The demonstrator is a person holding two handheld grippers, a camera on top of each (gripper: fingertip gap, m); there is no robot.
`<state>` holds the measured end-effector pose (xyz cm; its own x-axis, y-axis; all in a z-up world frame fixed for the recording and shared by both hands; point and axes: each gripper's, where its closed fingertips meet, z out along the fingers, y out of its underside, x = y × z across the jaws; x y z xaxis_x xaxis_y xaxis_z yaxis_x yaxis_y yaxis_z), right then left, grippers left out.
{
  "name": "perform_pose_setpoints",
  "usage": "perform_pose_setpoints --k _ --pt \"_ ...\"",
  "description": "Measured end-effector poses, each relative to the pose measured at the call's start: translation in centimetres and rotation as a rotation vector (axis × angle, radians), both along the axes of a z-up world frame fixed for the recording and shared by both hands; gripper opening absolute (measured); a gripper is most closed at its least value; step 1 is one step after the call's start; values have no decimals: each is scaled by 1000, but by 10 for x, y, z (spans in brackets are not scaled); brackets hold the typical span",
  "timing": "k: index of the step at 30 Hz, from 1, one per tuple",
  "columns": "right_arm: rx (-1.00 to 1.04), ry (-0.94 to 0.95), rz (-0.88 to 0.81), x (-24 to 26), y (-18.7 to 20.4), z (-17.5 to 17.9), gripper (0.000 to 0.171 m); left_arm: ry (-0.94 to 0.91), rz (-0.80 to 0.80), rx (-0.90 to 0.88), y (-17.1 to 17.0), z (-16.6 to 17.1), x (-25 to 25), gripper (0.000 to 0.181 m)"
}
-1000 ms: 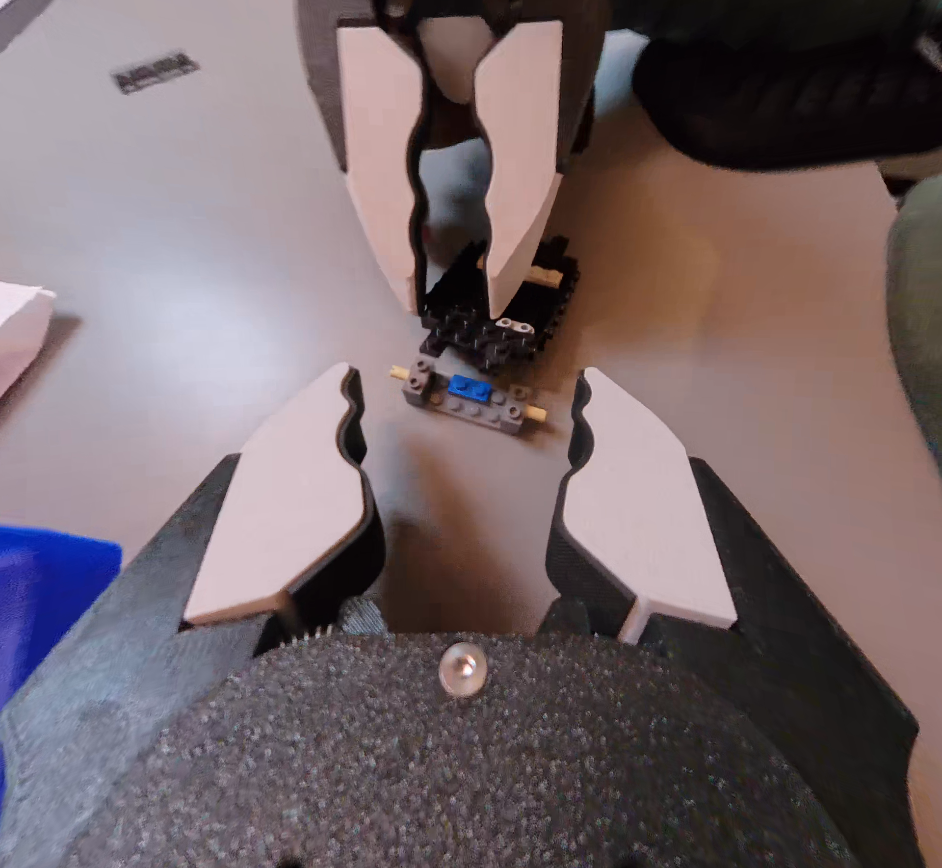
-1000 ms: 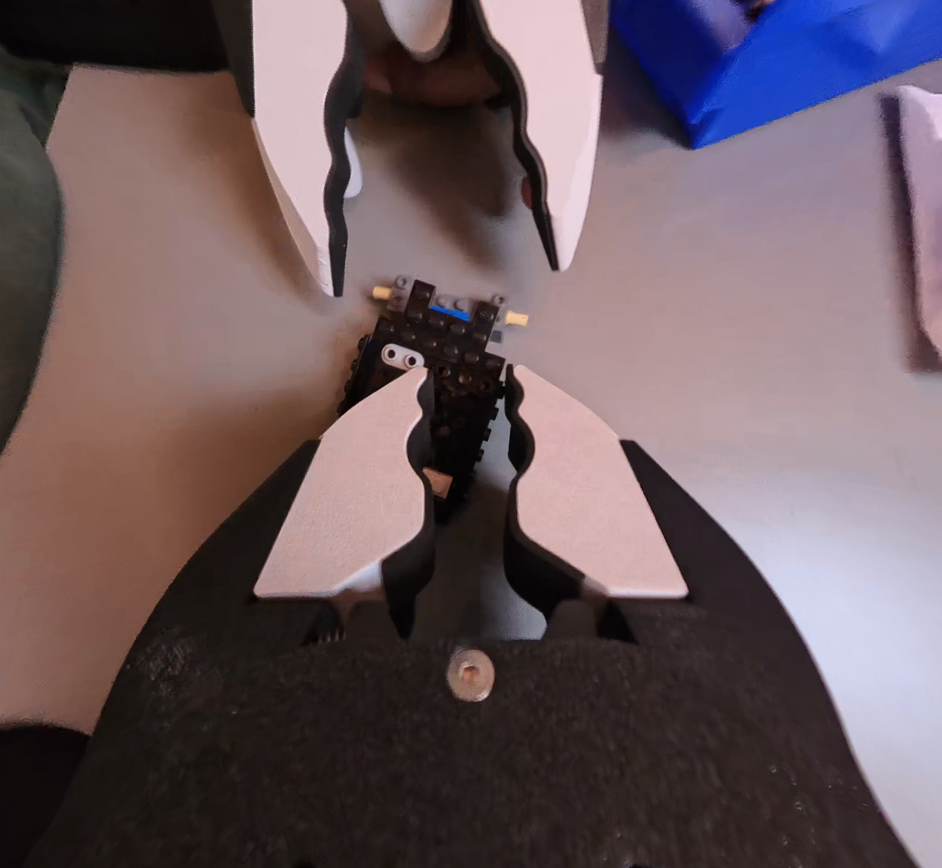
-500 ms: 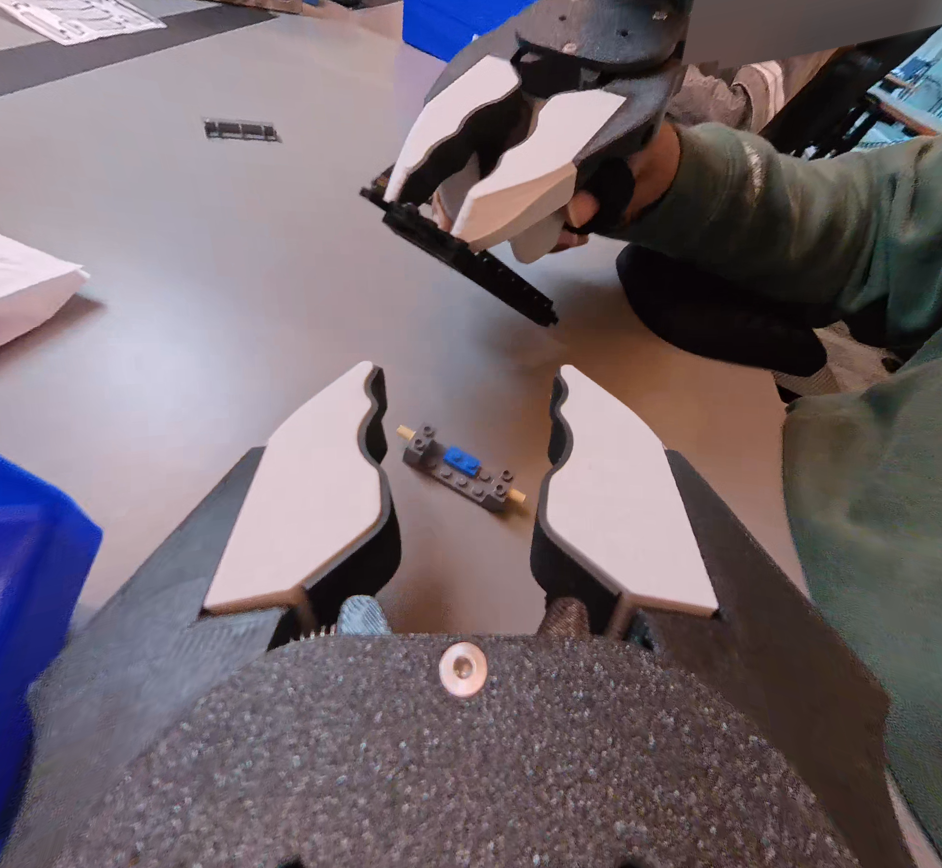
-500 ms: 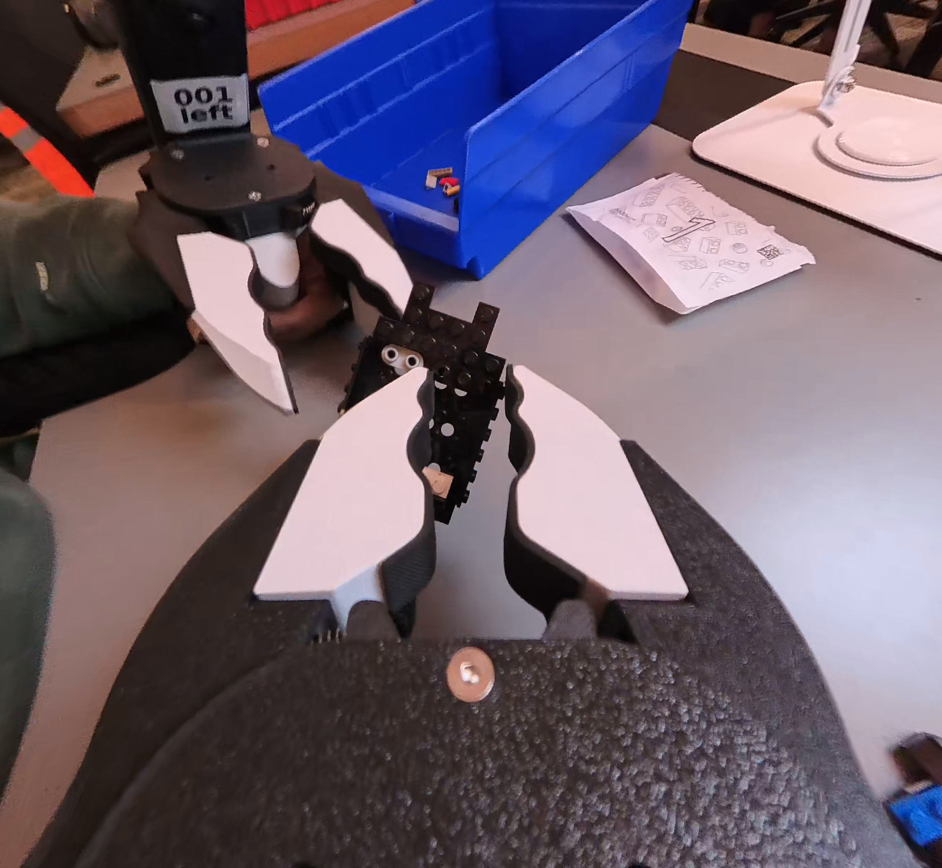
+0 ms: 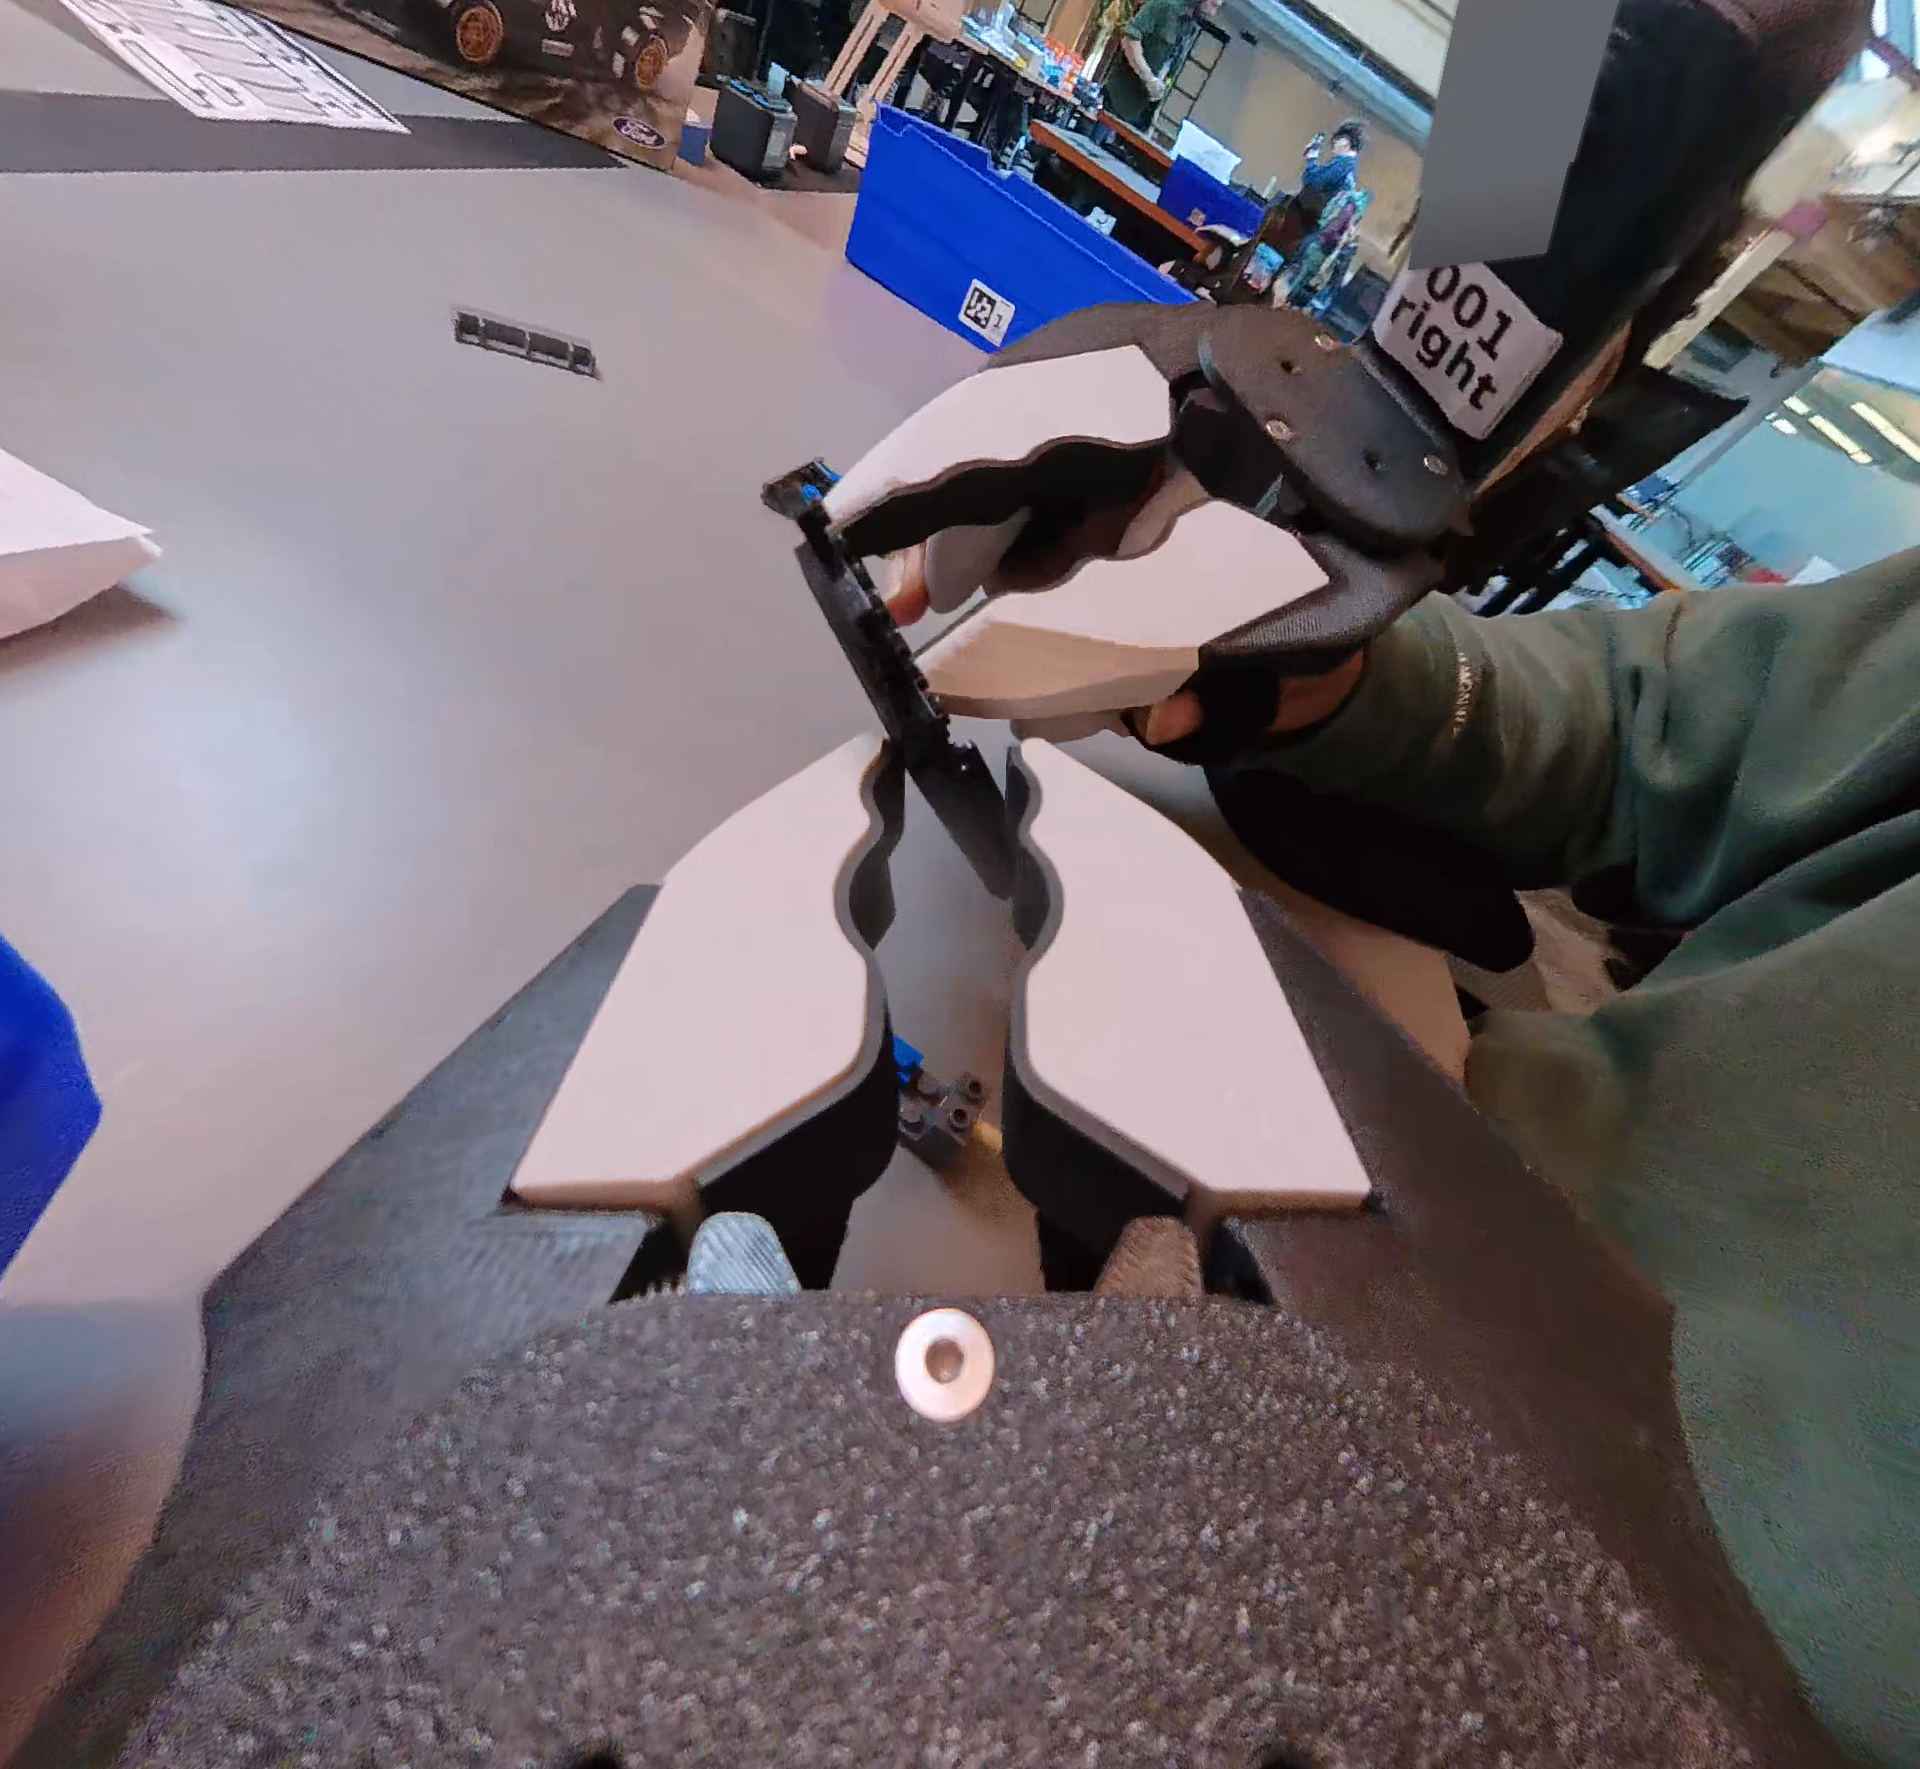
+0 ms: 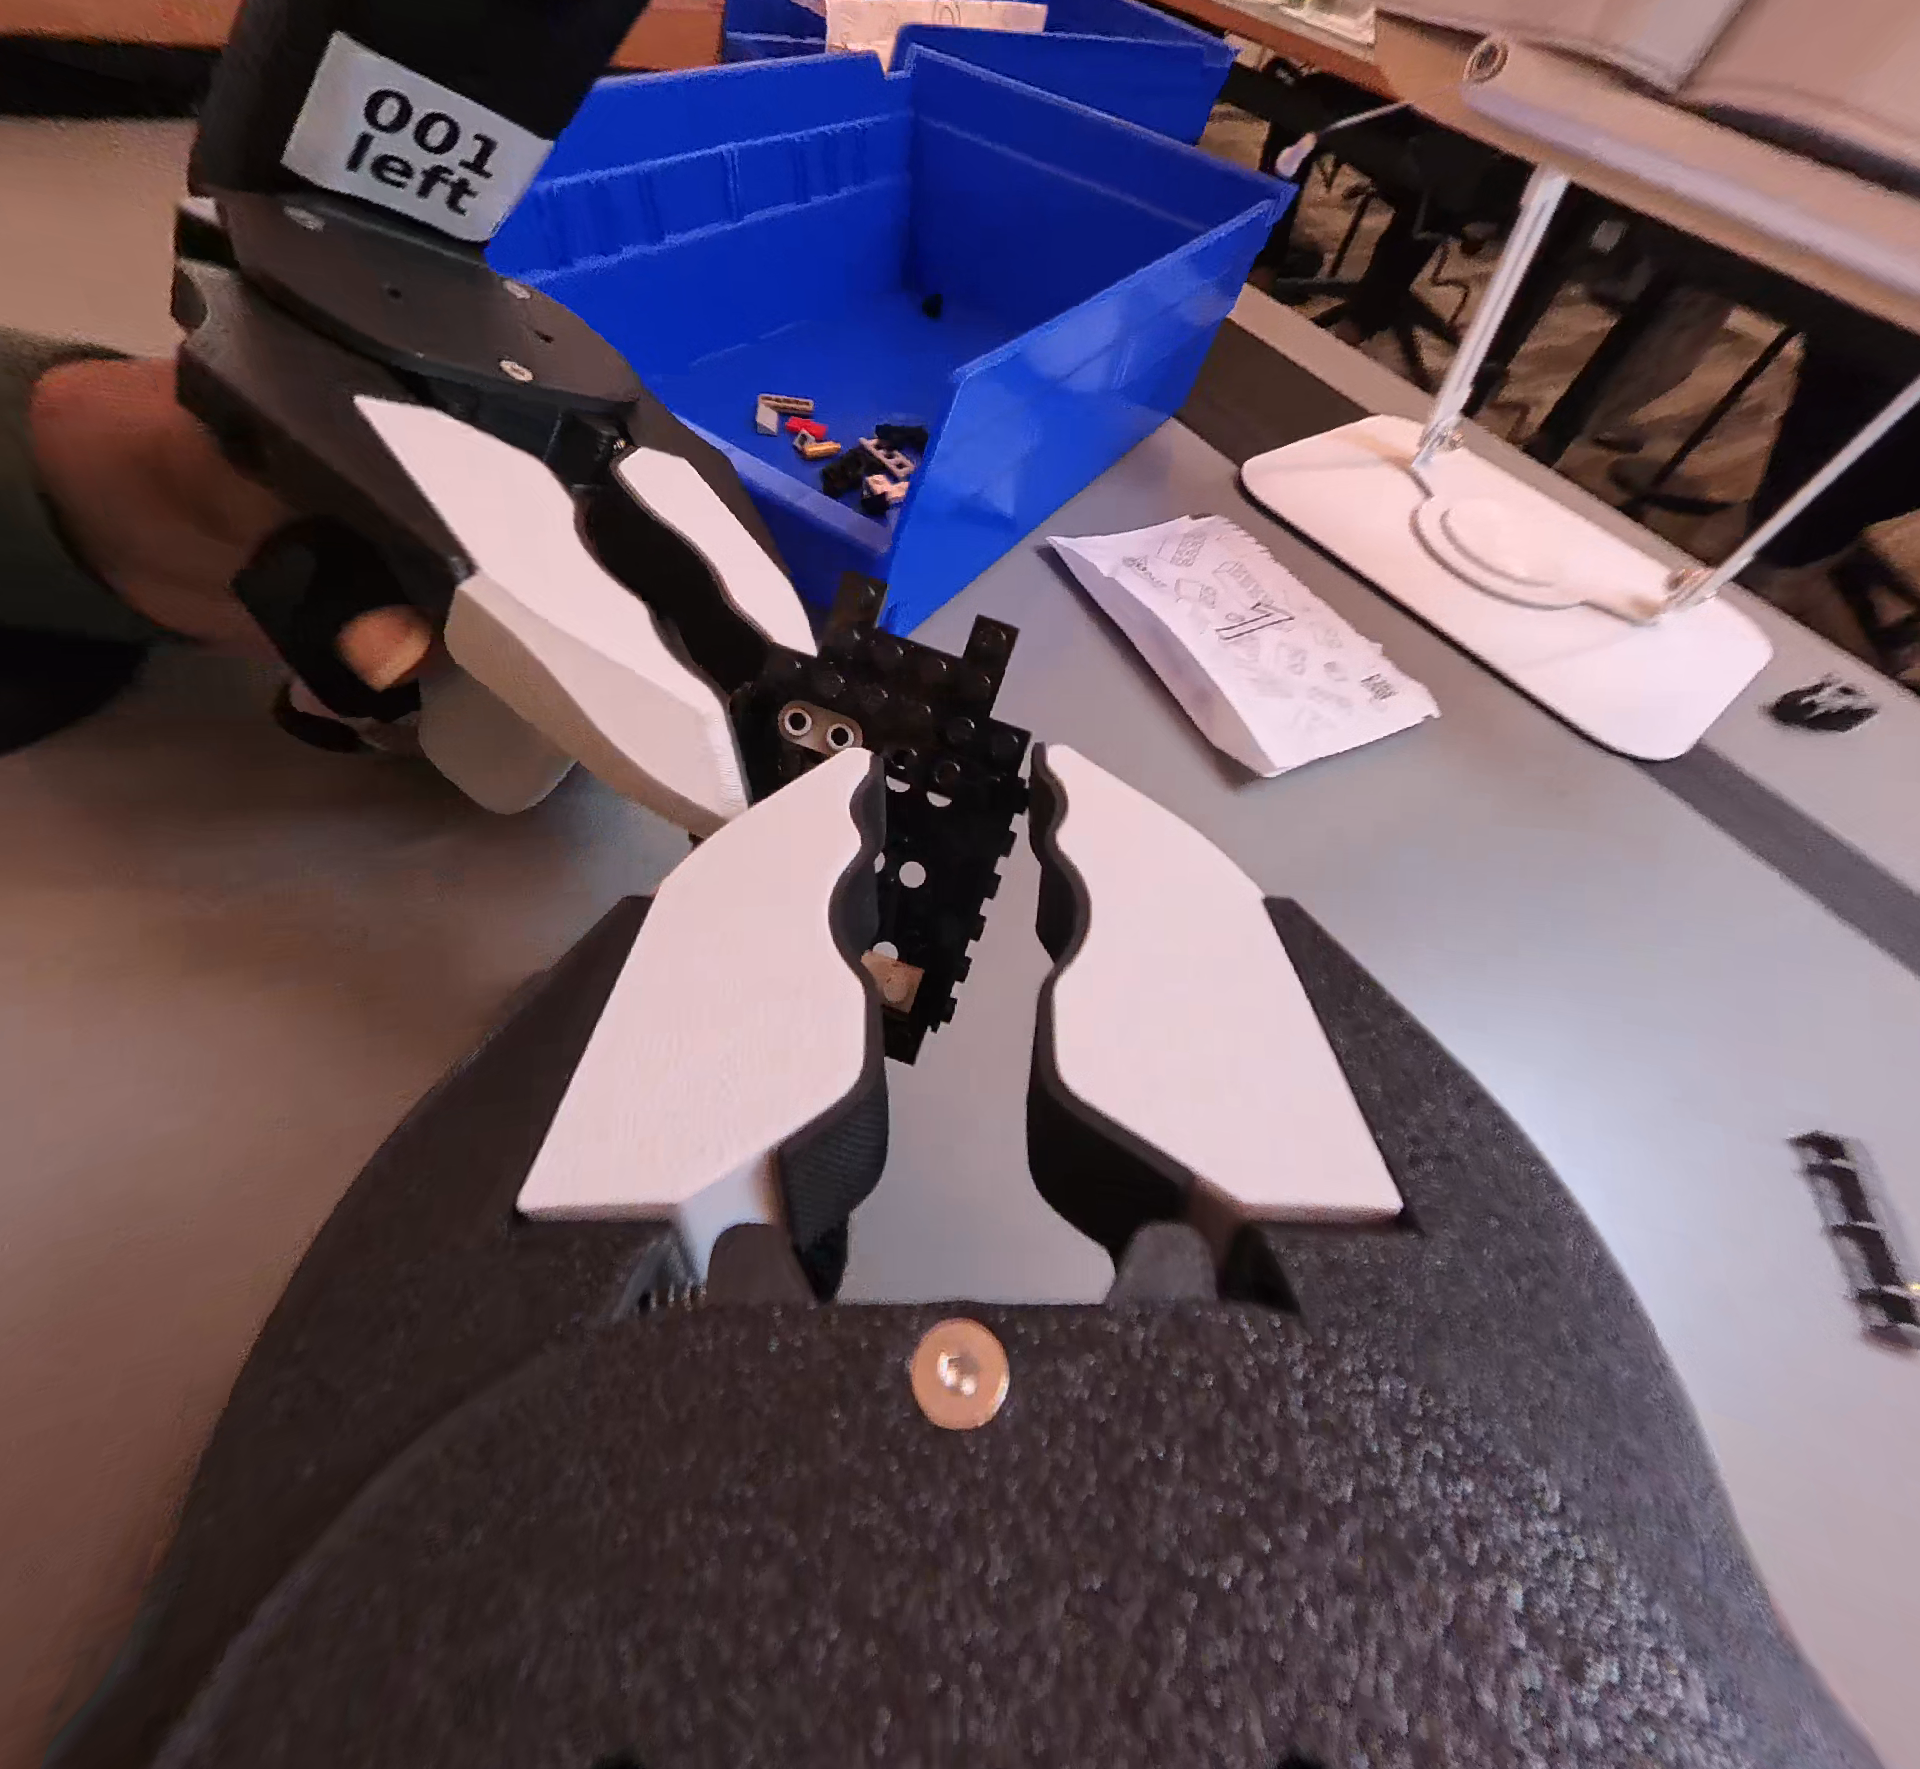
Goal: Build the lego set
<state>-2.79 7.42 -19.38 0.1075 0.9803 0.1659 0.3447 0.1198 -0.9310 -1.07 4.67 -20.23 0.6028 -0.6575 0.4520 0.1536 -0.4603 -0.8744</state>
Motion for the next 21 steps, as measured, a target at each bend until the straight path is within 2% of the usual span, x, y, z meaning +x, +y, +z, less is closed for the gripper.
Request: perform_pose_setpoints --k 3,5,7,10,13,15,17,21 --pt "76 -18 -8 0 -1 0 26 10 -4 -60 1 -7 -2 15" --pt "-16 9 22 1 -3 3 25 65 20 -77 4 -15 -8 12" --pt "-133 77 37 5 2 13 0 91 -4 -88 1 -19 -9 12" --pt "-154 60 88 10 2 13 0 73 -1 -85 -1 -15 -7 12" --pt "-49 78 59 14 5 18 0 45 14 -117 0 -15 -7 12" --pt "43 60 53 15 4 20 11 17 34 -150 2 -17 -10 12" --pt "87 39 49 15 7 17 14 -6 46 -176 4 -19 -12 12" --pt "27 72 42 20 19 19 15 -53 47 -205 5 -19 -14 12"
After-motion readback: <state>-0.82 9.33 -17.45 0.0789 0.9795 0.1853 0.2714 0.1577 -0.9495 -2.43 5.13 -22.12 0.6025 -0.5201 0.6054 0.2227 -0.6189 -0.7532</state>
